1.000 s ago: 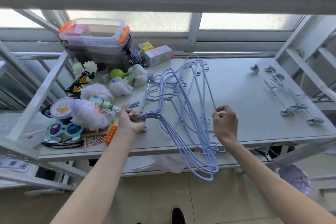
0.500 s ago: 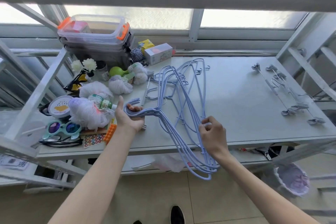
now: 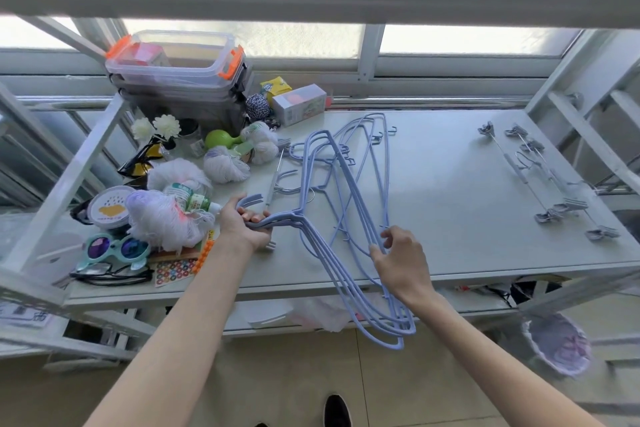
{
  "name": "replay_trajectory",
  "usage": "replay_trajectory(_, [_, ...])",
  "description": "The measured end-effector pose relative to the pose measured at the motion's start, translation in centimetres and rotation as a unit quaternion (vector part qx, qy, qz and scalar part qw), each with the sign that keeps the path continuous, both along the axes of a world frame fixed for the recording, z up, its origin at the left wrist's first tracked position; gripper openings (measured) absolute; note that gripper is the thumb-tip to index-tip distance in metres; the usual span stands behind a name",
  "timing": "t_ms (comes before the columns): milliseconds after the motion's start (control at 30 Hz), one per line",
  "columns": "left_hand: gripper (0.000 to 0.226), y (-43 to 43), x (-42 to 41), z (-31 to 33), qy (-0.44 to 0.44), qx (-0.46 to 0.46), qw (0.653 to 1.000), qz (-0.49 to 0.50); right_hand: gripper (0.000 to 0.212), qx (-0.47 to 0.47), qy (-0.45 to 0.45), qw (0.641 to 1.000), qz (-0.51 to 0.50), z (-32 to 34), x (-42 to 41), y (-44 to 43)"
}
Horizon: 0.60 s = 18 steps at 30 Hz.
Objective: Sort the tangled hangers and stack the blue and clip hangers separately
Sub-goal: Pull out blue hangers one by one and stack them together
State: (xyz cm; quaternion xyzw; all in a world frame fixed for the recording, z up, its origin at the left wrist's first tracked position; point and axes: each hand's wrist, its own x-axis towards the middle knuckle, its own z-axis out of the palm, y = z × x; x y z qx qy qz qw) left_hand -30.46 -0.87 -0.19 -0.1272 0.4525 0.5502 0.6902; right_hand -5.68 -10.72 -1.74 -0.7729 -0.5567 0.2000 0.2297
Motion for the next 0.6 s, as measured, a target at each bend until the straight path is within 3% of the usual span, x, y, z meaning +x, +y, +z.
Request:
replay_trajectory(300, [0.054, 0.2, -0.1, 0.5, -0.018, -0.012, 1.0, -0.012, 0.009, -0.015, -0.032, 0.999, -0.002, -0.4, 0.2, 0.8])
replay_trajectory(400, [0.061, 0.3, -0.1, 0.7, -0.026, -0.026, 0.999, -0.012, 0.019, -0.008, -0.052, 0.999, 0.006, -0.4, 0.0, 0.9])
replay_trajectory(600, [0.053, 0.5, -0.1, 1.0, -0.01, -0.048, 0.999, -0.011, 0.016, -0.01, -0.056, 0.998, 0.017, -0.4, 0.0, 0.8])
